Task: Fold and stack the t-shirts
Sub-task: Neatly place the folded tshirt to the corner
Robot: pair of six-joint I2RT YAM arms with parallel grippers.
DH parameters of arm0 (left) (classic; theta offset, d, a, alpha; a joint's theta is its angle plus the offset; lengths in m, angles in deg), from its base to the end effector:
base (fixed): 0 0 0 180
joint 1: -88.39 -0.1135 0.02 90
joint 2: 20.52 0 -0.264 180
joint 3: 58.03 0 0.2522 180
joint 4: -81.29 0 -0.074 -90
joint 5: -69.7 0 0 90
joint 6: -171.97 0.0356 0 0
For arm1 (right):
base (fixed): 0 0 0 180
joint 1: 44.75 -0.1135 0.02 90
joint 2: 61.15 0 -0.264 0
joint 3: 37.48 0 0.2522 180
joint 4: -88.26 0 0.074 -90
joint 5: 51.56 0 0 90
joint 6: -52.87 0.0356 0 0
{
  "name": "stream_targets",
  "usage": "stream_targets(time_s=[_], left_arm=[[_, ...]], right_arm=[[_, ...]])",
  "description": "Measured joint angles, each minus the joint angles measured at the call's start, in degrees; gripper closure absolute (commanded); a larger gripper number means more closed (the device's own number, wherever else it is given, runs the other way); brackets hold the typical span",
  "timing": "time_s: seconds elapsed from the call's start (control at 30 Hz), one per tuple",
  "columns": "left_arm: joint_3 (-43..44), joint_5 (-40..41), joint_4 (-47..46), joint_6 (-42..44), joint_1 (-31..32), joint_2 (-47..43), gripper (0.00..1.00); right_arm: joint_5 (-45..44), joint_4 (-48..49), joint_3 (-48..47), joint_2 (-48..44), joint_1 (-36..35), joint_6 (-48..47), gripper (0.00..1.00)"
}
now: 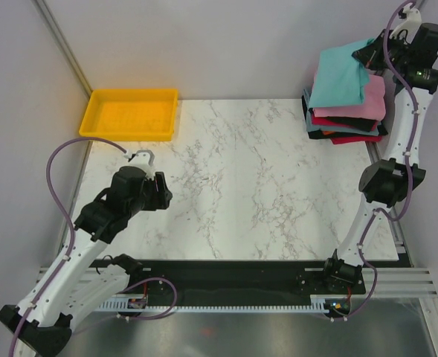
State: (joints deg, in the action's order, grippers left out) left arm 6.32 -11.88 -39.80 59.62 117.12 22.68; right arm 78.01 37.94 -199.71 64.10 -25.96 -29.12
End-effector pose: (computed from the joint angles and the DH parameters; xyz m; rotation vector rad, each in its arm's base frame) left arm 0.1333 -0.0671 0.3183 0.0439 2.2408 -0.3247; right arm 0.4547 -0.1307 0.4574 -0.0767 1.7731 0.4846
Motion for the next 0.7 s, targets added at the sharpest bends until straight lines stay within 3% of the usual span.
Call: stream_targets(time_s=[0.4, 0.7], left_arm=[[0.00, 0.02, -0.15, 0.00, 0.00, 1.29, 0.39], [0.00, 0.04, -0.24, 0.00, 0.00, 2.19, 0.39]], right_arm=[[13.44, 9.66, -0.50, 9.05, 3.10, 7.08, 1.00], [13.62, 16.41, 0.31, 10.58, 4.79, 7.80, 1.00]])
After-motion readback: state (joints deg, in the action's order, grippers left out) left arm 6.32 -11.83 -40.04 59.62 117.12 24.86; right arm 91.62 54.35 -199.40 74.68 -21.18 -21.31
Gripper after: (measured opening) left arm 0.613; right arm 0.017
